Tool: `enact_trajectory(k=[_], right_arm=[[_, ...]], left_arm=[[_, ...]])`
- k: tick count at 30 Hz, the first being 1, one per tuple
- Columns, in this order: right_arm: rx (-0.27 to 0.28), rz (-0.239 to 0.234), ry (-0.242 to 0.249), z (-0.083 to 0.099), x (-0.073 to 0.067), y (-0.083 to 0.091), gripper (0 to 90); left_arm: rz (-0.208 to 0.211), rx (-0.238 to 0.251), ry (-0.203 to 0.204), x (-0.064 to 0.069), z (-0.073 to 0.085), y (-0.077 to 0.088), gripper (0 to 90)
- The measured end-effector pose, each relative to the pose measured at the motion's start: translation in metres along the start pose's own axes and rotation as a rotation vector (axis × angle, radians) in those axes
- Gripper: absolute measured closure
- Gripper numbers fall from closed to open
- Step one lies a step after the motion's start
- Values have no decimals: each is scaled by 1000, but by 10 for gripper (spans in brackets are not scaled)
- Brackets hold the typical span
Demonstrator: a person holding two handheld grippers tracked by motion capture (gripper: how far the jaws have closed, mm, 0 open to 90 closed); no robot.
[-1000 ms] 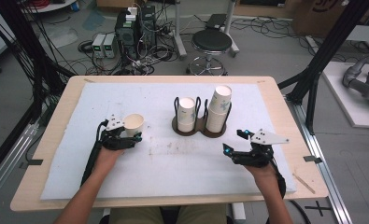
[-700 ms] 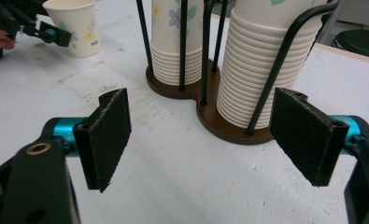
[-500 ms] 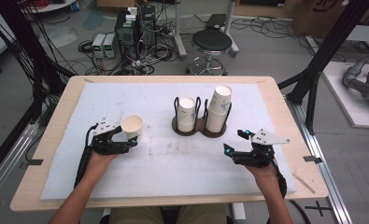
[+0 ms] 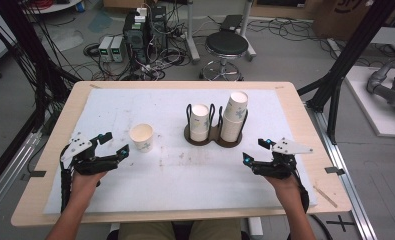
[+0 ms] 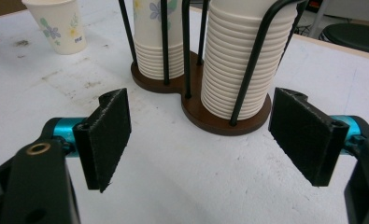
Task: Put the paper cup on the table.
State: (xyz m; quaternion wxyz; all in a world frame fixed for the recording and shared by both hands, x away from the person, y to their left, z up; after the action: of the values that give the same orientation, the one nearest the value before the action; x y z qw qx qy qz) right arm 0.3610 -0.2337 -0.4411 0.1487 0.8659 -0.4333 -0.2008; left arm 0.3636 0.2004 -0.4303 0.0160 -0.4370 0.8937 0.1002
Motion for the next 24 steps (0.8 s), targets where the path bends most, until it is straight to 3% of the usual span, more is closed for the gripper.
enact_trajectory(k=[5, 11, 16, 24], right_arm=[[0, -2, -6, 1, 2, 0, 217], [7, 5, -14, -1, 3, 5, 217], [22, 19, -17, -3, 0, 12, 217], [20, 23, -8, -3, -4, 11, 218]], left_arm=[[7, 20, 24, -2, 0, 8, 164], [17, 54, -13, 3, -5, 14, 169], [34, 68, -10, 7, -6, 19, 173], [27, 67, -8, 7, -4, 20, 175]])
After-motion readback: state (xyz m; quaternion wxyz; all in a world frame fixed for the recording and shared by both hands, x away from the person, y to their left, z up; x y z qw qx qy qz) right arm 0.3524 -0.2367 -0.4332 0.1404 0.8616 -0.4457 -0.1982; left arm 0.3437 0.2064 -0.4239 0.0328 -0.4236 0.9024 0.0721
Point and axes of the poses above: each handheld gripper's, and its own axes: y roughly backward along the jaws, z roughly out of its underside, x roughly to its right, the point moved 9 cm from there along -y, roughly forward along the jaws, and after that the axes turned 14 degrees about -y, right-handed, at the moved point
